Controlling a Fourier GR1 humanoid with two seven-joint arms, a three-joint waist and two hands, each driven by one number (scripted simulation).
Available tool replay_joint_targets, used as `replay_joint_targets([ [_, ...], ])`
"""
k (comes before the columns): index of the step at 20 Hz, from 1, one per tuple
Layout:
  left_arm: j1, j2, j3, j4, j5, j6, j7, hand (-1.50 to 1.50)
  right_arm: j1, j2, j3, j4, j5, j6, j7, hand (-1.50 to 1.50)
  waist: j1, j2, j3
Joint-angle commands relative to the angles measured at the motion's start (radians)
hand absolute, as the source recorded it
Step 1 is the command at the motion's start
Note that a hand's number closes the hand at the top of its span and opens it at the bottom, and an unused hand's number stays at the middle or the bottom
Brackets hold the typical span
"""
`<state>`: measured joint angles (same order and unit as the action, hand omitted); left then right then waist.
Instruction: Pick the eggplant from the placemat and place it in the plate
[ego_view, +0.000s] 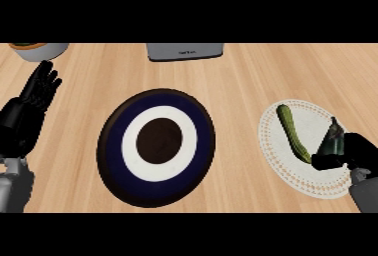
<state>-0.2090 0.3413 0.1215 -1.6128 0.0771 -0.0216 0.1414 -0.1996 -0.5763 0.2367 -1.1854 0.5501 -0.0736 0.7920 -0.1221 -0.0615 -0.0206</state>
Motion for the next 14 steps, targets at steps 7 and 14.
replay_joint_targets([
  [7, 0.057, 0.036, 0.054, -0.001, -0.004, 0.012, 0.002, 0.00, 0.239, 0.140, 0.152, -0.377, 0.286, -0.379, 0.143, 1.50, -0.061, -0.016, 0.007],
  [14, 0.056, 0.011, 0.034, -0.011, -0.007, 0.016, -0.008, 0.00, 0.272, 0.267, 0.301, -0.710, 0.553, -0.499, 0.175, 1.50, -0.045, -0.006, 0.009],
])
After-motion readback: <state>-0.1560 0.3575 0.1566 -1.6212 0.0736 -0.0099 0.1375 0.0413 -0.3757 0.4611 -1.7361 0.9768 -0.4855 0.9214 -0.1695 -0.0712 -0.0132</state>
